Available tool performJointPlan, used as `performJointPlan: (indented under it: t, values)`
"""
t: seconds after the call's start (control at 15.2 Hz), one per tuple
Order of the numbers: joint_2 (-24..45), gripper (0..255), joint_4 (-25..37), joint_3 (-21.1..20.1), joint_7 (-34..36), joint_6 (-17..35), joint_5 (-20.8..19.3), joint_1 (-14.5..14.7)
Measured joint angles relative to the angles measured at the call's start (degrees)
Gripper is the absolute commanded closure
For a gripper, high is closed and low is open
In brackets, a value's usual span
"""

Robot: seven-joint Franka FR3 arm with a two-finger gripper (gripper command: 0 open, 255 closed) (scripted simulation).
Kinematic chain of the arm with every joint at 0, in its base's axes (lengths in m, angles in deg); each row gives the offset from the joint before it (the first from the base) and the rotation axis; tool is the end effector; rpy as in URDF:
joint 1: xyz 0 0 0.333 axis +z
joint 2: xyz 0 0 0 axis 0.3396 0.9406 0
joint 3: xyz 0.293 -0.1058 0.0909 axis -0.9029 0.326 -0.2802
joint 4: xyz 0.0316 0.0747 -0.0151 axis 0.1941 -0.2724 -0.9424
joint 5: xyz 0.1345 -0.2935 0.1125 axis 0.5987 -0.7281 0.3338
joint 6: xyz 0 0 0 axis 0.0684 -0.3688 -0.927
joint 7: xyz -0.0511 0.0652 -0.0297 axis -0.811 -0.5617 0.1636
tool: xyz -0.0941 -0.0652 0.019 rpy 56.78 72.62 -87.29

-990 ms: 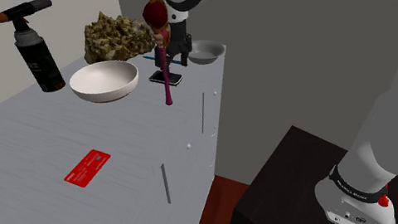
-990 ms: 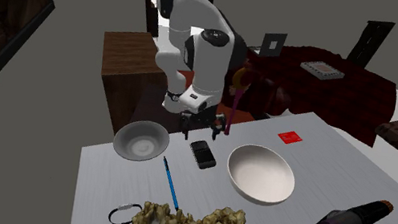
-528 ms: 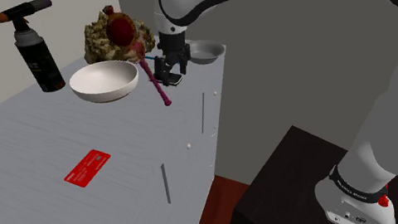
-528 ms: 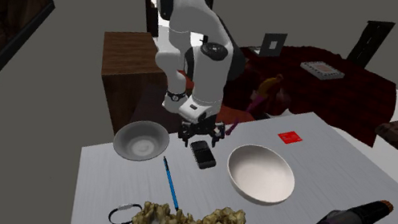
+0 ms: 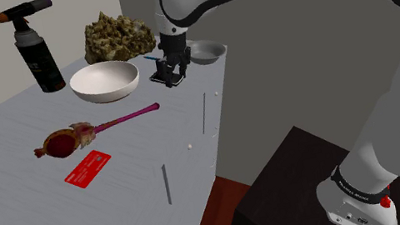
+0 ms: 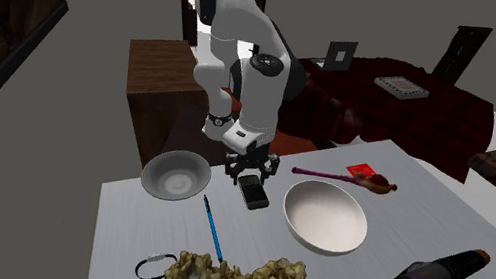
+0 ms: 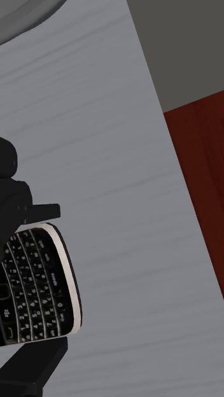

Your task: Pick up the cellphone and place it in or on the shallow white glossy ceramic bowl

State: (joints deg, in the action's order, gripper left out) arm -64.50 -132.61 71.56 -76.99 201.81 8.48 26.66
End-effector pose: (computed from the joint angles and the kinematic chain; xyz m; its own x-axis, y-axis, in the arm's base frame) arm 0.5445 0.1336 0.4752 0.9930 0.1175 0.0104 0.1176 -0.9930 -0.0118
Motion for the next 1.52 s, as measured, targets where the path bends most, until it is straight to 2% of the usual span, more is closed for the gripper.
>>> performJointPlan:
  t: [0.66,1.52]
  values:
    - [-0.09,255,0.22,0.0,-0.03,-0.32,0.02,-0.01]
    - [-1.12,255,8.63,-0.04,-0.12,-9.74,0.19,-0.02]
